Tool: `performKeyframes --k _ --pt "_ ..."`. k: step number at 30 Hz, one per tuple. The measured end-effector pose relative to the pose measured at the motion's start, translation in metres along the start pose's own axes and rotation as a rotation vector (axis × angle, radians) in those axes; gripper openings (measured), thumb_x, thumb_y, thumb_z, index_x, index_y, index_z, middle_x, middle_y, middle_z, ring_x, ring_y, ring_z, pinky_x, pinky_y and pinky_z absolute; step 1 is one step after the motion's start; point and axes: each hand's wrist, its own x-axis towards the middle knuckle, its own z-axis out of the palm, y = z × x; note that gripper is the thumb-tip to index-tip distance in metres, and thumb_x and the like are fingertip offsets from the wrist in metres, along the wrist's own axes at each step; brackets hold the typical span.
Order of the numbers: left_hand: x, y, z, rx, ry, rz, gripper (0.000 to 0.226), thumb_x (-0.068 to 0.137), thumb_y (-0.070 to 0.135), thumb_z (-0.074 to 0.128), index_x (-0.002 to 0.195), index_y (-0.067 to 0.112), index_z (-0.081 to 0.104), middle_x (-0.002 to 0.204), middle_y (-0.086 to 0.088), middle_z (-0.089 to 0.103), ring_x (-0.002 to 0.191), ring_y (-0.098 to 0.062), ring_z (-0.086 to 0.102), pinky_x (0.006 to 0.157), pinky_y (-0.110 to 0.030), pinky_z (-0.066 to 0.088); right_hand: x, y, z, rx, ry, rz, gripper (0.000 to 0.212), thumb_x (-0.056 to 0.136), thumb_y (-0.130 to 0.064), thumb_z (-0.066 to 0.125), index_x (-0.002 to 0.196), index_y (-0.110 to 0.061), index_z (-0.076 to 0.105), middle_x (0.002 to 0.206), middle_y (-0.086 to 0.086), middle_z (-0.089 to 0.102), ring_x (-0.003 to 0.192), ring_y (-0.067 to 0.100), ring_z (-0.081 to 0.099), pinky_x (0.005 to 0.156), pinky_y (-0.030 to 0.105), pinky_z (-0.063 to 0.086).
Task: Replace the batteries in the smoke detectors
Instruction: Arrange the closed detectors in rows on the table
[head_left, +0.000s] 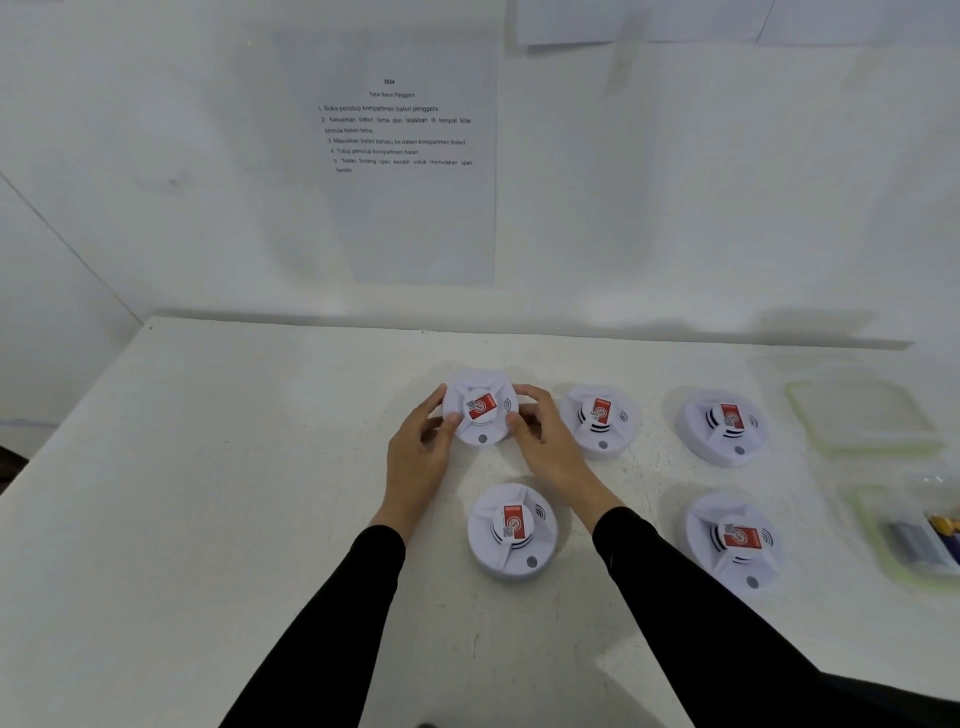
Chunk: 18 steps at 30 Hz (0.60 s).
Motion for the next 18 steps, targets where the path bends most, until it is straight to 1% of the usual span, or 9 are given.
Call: performKeyframes --k 3,8,10,13,18 --pt "0.0000 0.0001 0.0003 -0.006 0.002 0.002 0.042 0.096 0.025 0.063 0.137 0.026 0.056 0.129 0.006 0.065 0.107 -0.005 0.064 0.084 -0.007 0.046 0.0008 0.0012 0.0004 -0.008 0.006 -0.006 0.027 0.100 -0.025 0.049 0.124 -0.035 0.044 0.111 -0.003 0.065 0.106 0.011 0.061 0.090 0.024 0.049" --pt "-0.0009 0.0004 0.0005 -0.011 0.003 0.010 0.042 0.096 0.025 0.063 0.138 0.025 0.056 0.128 0.005 0.065 0.107 -0.003 0.064 0.081 -0.006 0.045 -0.0002 0.0009 0.0003 -0.011 0.008 -0.006 0.027 0.100 -0.025 0.049 0.125 -0.033 0.044 0.111 -0.002 0.064 0.107 0.010 0.060 0.085 0.019 0.047" --pt "-0.0010 0.0006 0.0005 -0.009 0.006 0.008 0.042 0.096 0.024 0.063 0.138 0.024 0.056 0.129 0.006 0.065 0.106 -0.001 0.064 0.081 -0.006 0.045 -0.0003 0.0009 0.0001 -0.015 0.011 -0.004 0.027 0.100 -0.025 0.049 0.126 -0.032 0.044 0.113 -0.001 0.064 0.108 0.011 0.060 0.086 0.019 0.046" --pt "-0.0008 0.0002 0.0004 -0.005 0.005 0.003 0.043 0.096 0.026 0.062 0.138 0.025 0.056 0.131 0.006 0.064 0.107 -0.002 0.063 0.082 -0.007 0.047 -0.0013 0.0004 0.0001 -0.016 0.010 -0.005 0.029 0.100 -0.025 0.048 0.128 -0.029 0.044 0.115 0.001 0.064 0.108 0.010 0.059 0.087 0.019 0.046" --pt "-0.0015 0.0006 0.0003 0.001 0.000 0.004 0.043 0.096 0.027 0.062 0.139 0.025 0.055 0.130 0.007 0.063 0.108 -0.002 0.063 0.082 -0.007 0.047 -0.0027 -0.0003 0.0000 -0.023 0.011 -0.010 0.028 0.100 -0.028 0.049 0.127 -0.033 0.044 0.115 -0.003 0.064 0.109 0.007 0.059 0.088 0.020 0.047"
